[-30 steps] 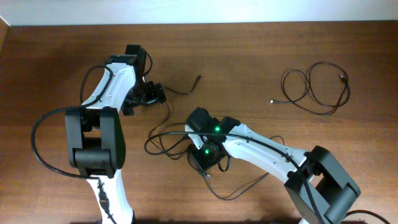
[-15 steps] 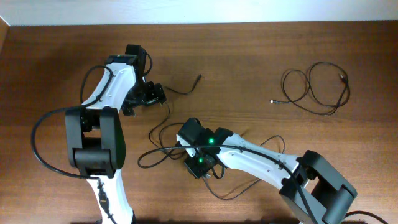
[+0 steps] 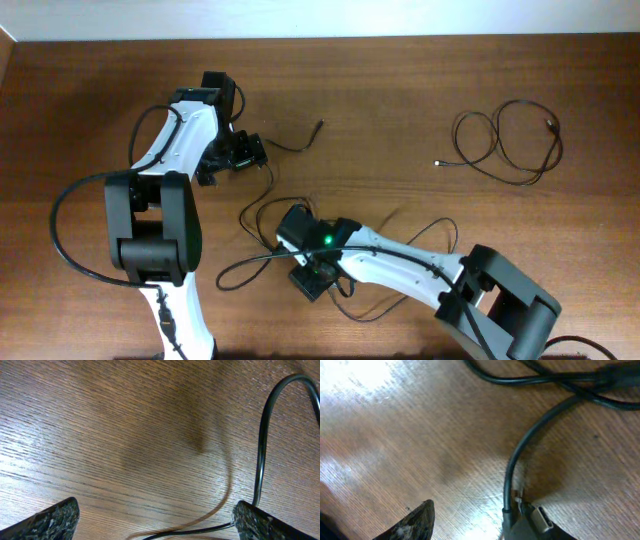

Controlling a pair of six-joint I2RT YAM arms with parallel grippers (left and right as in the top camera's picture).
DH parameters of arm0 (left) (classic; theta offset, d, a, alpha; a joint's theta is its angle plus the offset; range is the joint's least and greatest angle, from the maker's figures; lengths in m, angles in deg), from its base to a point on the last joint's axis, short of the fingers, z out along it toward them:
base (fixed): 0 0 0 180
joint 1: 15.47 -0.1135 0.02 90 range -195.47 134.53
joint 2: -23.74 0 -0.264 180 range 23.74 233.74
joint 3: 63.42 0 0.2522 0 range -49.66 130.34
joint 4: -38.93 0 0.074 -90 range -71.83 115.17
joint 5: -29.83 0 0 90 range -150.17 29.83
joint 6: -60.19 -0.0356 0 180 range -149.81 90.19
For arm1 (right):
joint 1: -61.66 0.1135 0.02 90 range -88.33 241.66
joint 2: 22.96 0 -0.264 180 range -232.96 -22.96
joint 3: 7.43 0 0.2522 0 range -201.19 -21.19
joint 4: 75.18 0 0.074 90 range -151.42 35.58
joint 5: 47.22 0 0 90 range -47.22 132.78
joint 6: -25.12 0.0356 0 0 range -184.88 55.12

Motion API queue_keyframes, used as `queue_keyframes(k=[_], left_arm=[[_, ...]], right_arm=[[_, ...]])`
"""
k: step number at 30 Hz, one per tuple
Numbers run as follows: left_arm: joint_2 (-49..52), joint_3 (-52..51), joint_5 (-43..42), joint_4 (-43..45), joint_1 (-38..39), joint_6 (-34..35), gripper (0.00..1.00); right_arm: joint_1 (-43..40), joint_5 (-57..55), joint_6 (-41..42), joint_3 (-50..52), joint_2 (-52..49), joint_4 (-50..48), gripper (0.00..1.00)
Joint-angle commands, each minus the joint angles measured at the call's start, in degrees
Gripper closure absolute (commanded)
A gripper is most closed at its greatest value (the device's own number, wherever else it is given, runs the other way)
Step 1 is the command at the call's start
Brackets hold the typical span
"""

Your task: Untangle cables

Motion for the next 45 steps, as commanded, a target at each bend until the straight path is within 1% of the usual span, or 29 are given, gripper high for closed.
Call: queue_keyframes(k=[1, 3, 4, 5, 8, 9, 10, 13, 15, 19, 22, 27, 29, 31, 35, 38, 41, 42, 43, 45], left_arm=[[0.07, -0.42, -0.61, 0.17, 0.17, 0.52, 0.01], [0.07, -0.42, -0.61, 0.26, 0.17, 0.52, 0.01], [0.07, -0.42, -0.63, 0.28, 0.17, 0.52, 0.01], [0.07, -0.42, -0.61, 0.31, 0.17, 0.52, 0.01], [0.07, -0.42, -0.61, 0.33, 0.17, 0.52, 0.01], [0.07, -0.42, -0.61, 0.31, 0.17, 0.52, 0.01], [0.07, -0.42, -0.61, 0.31, 0.17, 0.52, 0.01], [0.07, -0.42, -0.61, 0.33, 0.17, 0.52, 0.01], [0.07, -0.42, -0.63, 0.31, 0.17, 0.52, 0.01], [0.07, -0.42, -0.61, 0.31, 0.17, 0.52, 0.01], [0.07, -0.42, -0.61, 0.31, 0.17, 0.52, 0.01], [0.07, -0.42, -0.63, 0.31, 0.17, 0.52, 0.01], [0.07, -0.42, -0.61, 0.31, 0.17, 0.52, 0.01], [0.07, -0.42, -0.61, 0.31, 0.17, 0.52, 0.01], [0.07, -0.42, -0.63, 0.33, 0.17, 0.52, 0.01], [0.07, -0.42, -0.61, 0.31, 0.17, 0.52, 0.01], [0.07, -0.42, -0.63, 0.31, 0.17, 0.52, 0.01], [0.07, -0.42, -0.63, 0.33, 0.17, 0.52, 0.01], [0.07, -0.42, -0.63, 0.31, 0.17, 0.52, 0.01], [0.07, -0.42, -0.63, 0.31, 0.17, 0.52, 0.01]], right_arm=[[-0.37, -1.60, -3.54, -0.42, -0.68, 1.51, 0.47], [-0.44, -4.74, -4.83, -1.42, -0.68, 4.44, 0.54], [-0.24, -5.81, -4.83, -1.44, -0.74, 4.72, 0.54], [0.04, -5.99, -4.83, -1.44, -1.07, 4.68, 0.55], [0.42, -6.34, -4.79, -1.44, -2.03, 4.44, 0.61], [0.42, -6.34, -4.81, -1.44, -2.03, 4.33, 0.66], [0.42, -6.34, -4.81, -1.44, -2.03, 4.15, 0.68], [0.42, -6.34, -4.81, -1.46, -2.03, 3.54, 0.72], [0.42, -6.34, -4.83, -1.44, -2.03, 3.58, 0.80], [0.39, -6.29, -4.83, -1.44, -2.03, 3.54, 0.87], [0.39, -6.27, -4.81, -1.46, -2.01, 3.54, 0.95], [0.09, -6.34, -4.83, -3.06, -1.88, 5.22, 0.96], [-1.09, -6.36, -4.83, -6.34, -1.38, 9.79, 0.96], [-3.21, -6.38, -4.83, -11.28, -0.22, 17.73, 0.96], [-6.88, -7.65, -4.81, -20.33, 1.77, 30.10, 0.96], [-8.04, -7.96, -4.81, -25.77, 2.97, 36.04, 0.96], [-8.26, -13.70, -4.37, -30.71, 4.39, 41.07, 0.96], [-8.26, -16.50, -4.35, -32.09, 4.92, 42.64, 0.96], [-8.37, -21.64, -3.32, -34.01, 5.79, 45.05, 0.96], [-9.53, -32.13, 3.08, -36.33, 6.56, 49.64, 0.96]])
